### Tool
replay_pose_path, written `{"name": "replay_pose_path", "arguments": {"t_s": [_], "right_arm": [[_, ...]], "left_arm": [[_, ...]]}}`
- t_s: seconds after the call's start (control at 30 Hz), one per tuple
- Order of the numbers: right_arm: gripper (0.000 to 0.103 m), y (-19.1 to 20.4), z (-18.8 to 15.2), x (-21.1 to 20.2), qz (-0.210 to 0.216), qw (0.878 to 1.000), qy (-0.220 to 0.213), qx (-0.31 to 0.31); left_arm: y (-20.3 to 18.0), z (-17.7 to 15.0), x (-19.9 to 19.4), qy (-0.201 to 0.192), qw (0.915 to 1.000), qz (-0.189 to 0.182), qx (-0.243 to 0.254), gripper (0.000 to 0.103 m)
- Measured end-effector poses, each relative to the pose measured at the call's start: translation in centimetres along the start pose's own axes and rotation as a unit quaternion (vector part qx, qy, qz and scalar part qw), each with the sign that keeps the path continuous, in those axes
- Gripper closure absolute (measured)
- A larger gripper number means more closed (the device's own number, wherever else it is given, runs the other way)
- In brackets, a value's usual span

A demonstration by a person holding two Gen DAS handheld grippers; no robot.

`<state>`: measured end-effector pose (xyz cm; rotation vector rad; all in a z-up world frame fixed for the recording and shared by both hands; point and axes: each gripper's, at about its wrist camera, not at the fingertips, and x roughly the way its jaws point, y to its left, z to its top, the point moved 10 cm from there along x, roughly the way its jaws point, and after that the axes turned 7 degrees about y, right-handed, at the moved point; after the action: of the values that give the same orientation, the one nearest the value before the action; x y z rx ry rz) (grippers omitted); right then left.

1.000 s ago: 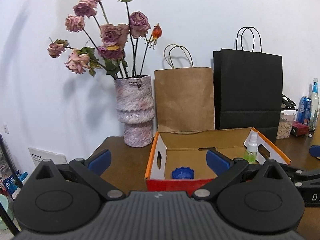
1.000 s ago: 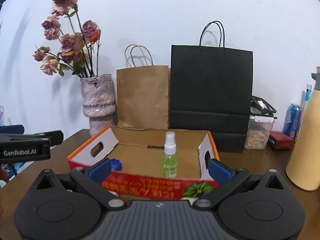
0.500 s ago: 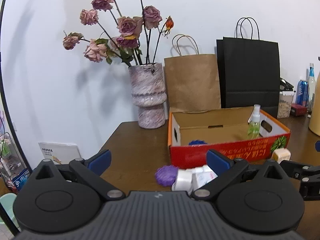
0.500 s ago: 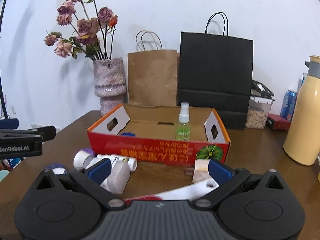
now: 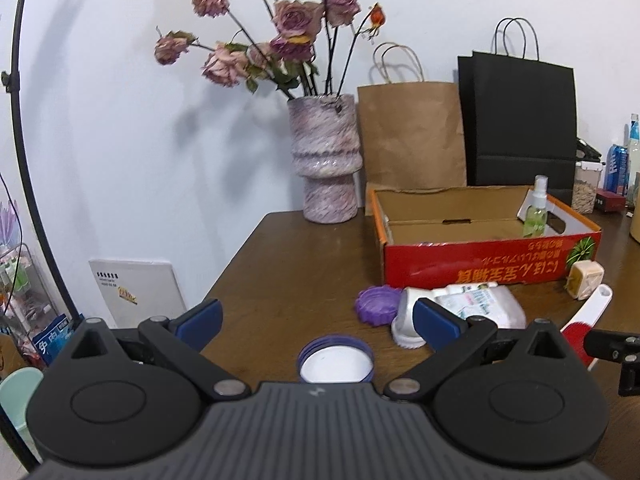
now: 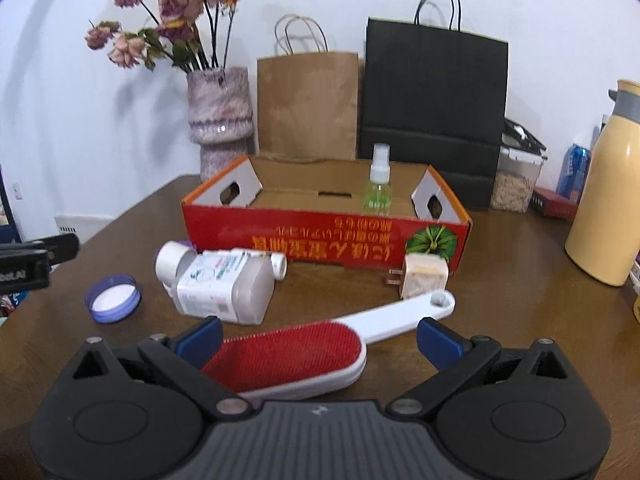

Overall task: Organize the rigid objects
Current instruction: 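Move the right tool to the red lint brush handle while the left tool approaches the blue-rimmed lid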

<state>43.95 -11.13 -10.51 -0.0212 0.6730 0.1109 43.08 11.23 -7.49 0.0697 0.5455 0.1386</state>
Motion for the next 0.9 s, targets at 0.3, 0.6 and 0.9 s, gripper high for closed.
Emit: {"name": "replay_pose_path", "arguments": {"t_s": [0.3, 0.6, 0.9], "right_arm": [[0.0, 0.6, -0.4, 3.0, -0.013, 0.999, 0.038, 0.033], [0.0, 0.0, 0.1, 6.9, -0.08, 0.992, 0.068, 0.07], [0.001, -0.6, -1.5, 6.4, -0.079, 0.992, 0.086, 0.041]], "left_arm": [[1.9, -1.2, 1.4, 0.015, 0.9998, 0.007, -0.012, 0.0], [2.5, -2.1, 2.2, 0.031, 0.9993, 0.015, -0.018, 0.0], [2.8, -2.4, 2.6, 0.038, 0.9988, 0.019, -0.026, 0.0]]}}
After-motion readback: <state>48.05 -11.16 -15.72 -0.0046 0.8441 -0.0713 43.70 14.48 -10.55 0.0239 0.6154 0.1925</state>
